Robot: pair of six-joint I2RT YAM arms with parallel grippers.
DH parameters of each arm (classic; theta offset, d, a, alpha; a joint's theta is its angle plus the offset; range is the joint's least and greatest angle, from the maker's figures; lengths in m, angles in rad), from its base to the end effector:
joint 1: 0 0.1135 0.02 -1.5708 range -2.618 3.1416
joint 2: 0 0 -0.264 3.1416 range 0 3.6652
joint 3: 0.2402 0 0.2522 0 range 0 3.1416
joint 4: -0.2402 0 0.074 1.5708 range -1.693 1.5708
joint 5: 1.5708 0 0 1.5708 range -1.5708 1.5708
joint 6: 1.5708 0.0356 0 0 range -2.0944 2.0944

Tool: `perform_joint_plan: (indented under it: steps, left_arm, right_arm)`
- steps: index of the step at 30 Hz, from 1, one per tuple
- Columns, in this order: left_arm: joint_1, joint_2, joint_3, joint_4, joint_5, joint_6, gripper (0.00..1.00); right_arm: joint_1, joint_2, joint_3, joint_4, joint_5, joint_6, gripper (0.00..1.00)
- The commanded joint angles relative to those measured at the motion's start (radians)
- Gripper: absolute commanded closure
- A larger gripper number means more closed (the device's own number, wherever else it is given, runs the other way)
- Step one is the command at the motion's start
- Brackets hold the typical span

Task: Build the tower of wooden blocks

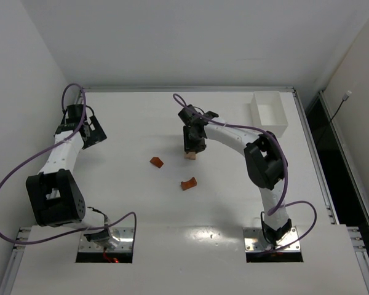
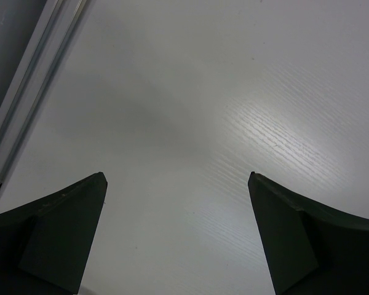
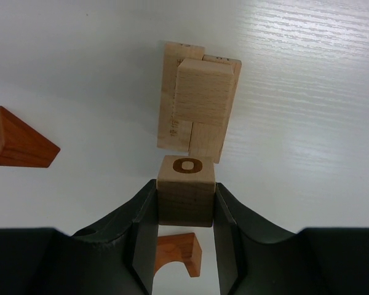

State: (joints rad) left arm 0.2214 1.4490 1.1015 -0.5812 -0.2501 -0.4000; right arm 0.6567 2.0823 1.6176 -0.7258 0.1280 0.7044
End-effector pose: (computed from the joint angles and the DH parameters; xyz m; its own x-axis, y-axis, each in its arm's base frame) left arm 0.2943 0.0753 0.2616 -0.5805 -0.5174 -0.6288 -0.6334 0.7722 -0.0507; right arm 0.3478 0.2624 0.1861 -0.9282 0.0955 -0.3596 0.0435 0.9877 0.1501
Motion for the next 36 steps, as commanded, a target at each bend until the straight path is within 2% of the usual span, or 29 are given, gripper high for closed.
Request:
perform_joint_plan:
  steps: [1,36]
  left_arm:
    - [0.007,-0.002,0.031,0.023,0.006,0.000,0.00]
    - [0.007,0.053,0.067,0.014,0.035,0.018,0.00]
  right_arm:
    - [0.004,-0.012,0.010,0.045,0.005,0.037,1.00]
    - [-0.005,0.078,0.059,0.085,0.024,0.017,1.00]
